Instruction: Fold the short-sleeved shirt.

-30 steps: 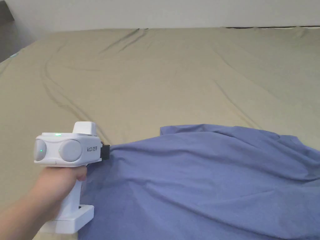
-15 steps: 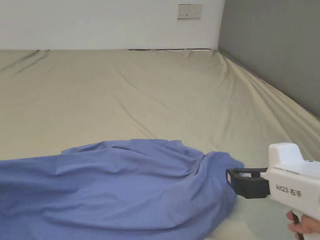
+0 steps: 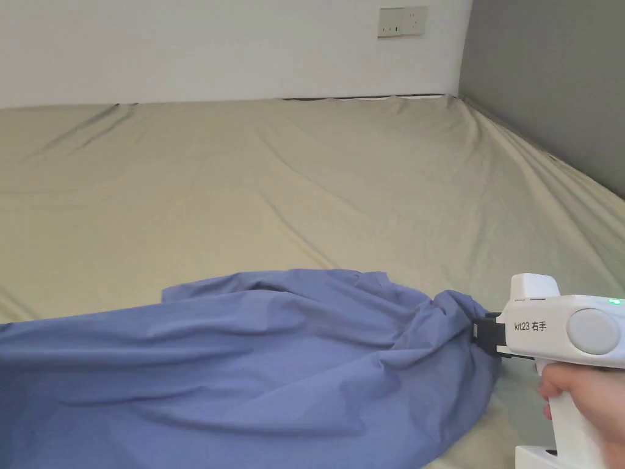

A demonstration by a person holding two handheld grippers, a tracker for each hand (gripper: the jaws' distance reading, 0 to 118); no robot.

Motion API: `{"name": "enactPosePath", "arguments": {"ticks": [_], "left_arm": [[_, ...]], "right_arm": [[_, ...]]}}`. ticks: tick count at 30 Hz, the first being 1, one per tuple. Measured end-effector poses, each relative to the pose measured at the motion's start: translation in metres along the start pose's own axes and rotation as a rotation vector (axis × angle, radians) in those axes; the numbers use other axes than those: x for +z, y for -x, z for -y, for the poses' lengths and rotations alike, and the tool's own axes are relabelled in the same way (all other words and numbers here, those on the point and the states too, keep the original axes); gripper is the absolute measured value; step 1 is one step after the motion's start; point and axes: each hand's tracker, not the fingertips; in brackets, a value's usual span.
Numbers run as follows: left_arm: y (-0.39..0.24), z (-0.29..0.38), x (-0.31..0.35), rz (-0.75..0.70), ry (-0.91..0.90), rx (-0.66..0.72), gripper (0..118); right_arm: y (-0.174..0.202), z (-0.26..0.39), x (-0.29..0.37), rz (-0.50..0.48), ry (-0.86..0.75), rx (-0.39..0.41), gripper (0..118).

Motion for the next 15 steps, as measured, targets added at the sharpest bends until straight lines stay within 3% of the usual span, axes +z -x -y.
{"name": "enactPosePath", "arguments": {"ticks": [11,15], "left_arm": [[0.02,-0.082,0.129,-0.059,-0.26,-0.008,3],[0.037,-0.122,0.18,-0.083,-0.358,0.05,3]], "right_arm": [[0.011,-0.072,0.2,-0.046,-0.435,0.022,2],[0.011,-0.098,0.279,-0.028,-0.564,0.008,2]]}}
